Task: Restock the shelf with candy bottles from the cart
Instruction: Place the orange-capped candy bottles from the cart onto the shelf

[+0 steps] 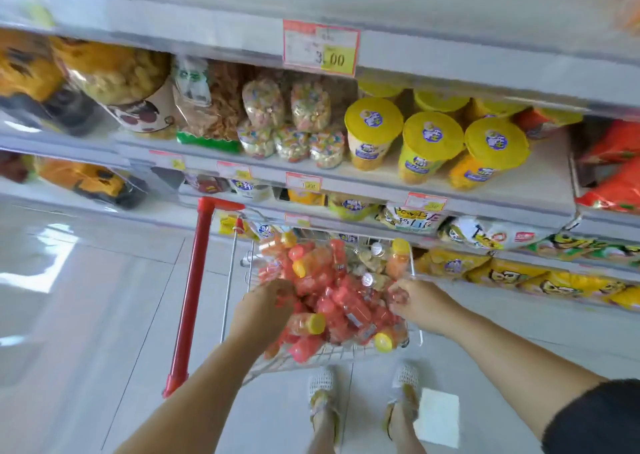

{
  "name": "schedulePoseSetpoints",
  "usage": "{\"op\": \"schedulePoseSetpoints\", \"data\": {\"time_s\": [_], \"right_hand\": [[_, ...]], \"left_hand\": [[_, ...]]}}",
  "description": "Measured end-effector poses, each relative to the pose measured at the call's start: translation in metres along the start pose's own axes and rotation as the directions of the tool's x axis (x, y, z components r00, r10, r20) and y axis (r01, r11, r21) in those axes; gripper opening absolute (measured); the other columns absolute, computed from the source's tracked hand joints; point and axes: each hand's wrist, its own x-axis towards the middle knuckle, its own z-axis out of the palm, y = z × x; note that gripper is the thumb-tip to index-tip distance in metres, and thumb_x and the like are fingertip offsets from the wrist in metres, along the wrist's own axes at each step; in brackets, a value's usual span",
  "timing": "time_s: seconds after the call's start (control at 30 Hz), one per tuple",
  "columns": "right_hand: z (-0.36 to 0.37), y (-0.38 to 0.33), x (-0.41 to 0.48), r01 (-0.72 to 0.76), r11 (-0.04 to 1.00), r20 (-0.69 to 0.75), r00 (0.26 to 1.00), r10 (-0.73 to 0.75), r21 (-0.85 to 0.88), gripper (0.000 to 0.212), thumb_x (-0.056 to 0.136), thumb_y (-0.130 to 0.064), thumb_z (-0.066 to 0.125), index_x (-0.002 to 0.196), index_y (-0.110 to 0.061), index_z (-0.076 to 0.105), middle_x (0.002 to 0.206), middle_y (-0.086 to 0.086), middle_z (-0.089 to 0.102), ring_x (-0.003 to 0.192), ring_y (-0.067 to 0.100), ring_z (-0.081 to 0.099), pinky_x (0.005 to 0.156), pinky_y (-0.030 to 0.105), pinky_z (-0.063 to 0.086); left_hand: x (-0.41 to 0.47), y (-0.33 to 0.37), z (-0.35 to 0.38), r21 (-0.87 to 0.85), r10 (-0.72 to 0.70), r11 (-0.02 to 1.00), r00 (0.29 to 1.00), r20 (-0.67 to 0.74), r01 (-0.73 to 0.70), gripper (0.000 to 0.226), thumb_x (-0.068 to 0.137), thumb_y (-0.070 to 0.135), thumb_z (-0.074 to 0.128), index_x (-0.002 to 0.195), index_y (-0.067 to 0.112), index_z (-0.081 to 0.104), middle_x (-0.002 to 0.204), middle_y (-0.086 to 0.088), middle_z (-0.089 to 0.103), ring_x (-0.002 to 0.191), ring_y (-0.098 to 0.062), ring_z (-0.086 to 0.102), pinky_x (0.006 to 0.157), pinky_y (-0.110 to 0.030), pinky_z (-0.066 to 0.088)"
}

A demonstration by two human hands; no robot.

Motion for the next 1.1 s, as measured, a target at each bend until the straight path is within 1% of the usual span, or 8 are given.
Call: {"op": "schedulePoseSetpoints", "data": {"time_s": [0.2,0.37,0.47,0.63,0.73,0.87,0.97,1.1], "right_hand": [[0.049,-0.034,0.056,0.094,0.991,0.006,0.996,-0.094,-0.091,0.043,0.094,-0.031,0.062,0.136,-0.027,0.053,0.132,-0.003,0.060,0.104,0.014,0.060,0.080,0.025,0.048],[0.064,-0.079,0.113,0.240,0.944,-0.035,0.967,-0.254,-0.224,0.062,0.095,-0.025,0.060,0.150,-0.028,0.032,0.157,-0.002,0.027,0.114,0.022,0.058,0.093,0.039,0.052],[0.075,-0.093,0.145,0.267,0.886,-0.034,0.953,-0.302,-0.378,0.072,0.095,-0.015,0.058,0.155,-0.026,0.021,0.163,0.003,0.016,0.145,0.030,0.028,0.115,0.045,0.033],[0.087,-0.092,0.173,0.272,0.831,-0.105,0.925,-0.364,-0.485,0.069,0.088,-0.017,0.071,0.146,-0.024,0.035,0.151,0.005,0.042,0.138,0.029,0.038,0.109,0.045,0.039],[0.075,-0.088,0.162,0.330,0.901,-0.192,0.901,-0.390,-0.280,0.059,0.085,-0.028,0.075,0.137,-0.023,0.048,0.137,0.001,0.055,0.124,0.025,0.050,0.098,0.038,0.045],[0.036,-0.087,0.110,0.274,0.893,-0.142,0.961,-0.238,0.357,0.036,0.080,-0.046,0.071,0.114,-0.036,0.063,0.108,-0.011,0.069,0.102,0.010,0.063,0.088,0.032,0.047],[0.001,-0.085,0.057,0.095,0.660,0.017,0.987,-0.161,0.745,0.025,0.085,-0.044,0.062,0.105,-0.031,0.068,0.101,-0.002,0.071,0.099,0.019,0.066,0.093,0.045,0.049],[-0.050,-0.085,-0.013,-0.085,0.246,0.112,0.989,-0.099,0.965,0.024,0.093,-0.027,0.048,0.105,-0.015,0.065,0.094,0.013,0.067,0.083,0.027,0.067,0.069,0.039,0.055]], "left_hand": [[0.029,-0.053,0.049,0.203,-0.011,0.978,0.970,0.242,-0.039,0.044,0.089,0.029,0.059,0.132,0.032,0.055,0.140,0.003,0.051,0.116,-0.023,0.058,0.093,-0.038,0.051],[0.038,-0.066,0.083,0.313,0.027,0.938,0.930,0.366,-0.150,0.061,0.091,0.028,0.060,0.147,0.034,0.035,0.147,0.003,0.039,0.133,-0.025,0.043,0.107,-0.042,0.041],[0.047,-0.072,0.098,0.306,0.049,0.937,0.934,0.355,-0.166,0.065,0.089,0.019,0.059,0.147,0.033,0.033,0.144,0.003,0.039,0.130,-0.026,0.045,0.102,-0.044,0.045],[0.056,-0.072,0.113,0.331,0.062,0.928,0.947,0.317,-0.171,0.059,0.093,0.022,0.055,0.146,0.035,0.031,0.143,0.006,0.042,0.127,-0.028,0.048,0.096,-0.047,0.050],[0.052,-0.069,0.105,0.257,0.113,0.950,0.962,0.248,-0.178,0.055,0.093,0.030,0.058,0.143,0.035,0.037,0.138,0.007,0.047,0.125,-0.024,0.049,0.094,-0.043,0.051],[0.029,-0.052,0.072,-0.186,0.085,0.981,0.981,0.173,-0.052,0.053,0.083,0.041,0.069,0.132,0.031,0.052,0.122,0.008,0.059,0.107,-0.017,0.061,0.091,-0.039,0.054],[0.007,-0.022,0.034,-0.570,0.104,0.818,0.958,0.265,0.069,0.032,0.082,0.038,0.071,0.110,0.026,0.061,0.092,0.004,0.071,0.088,-0.019,0.070,0.088,-0.044,0.057],[-0.021,0.042,-0.017,-0.812,0.210,0.565,0.926,0.314,0.147,0.017,0.086,0.033,0.067,0.101,0.025,0.067,0.089,-0.001,0.068,0.081,-0.022,0.062,0.086,-0.044,0.048]]}}
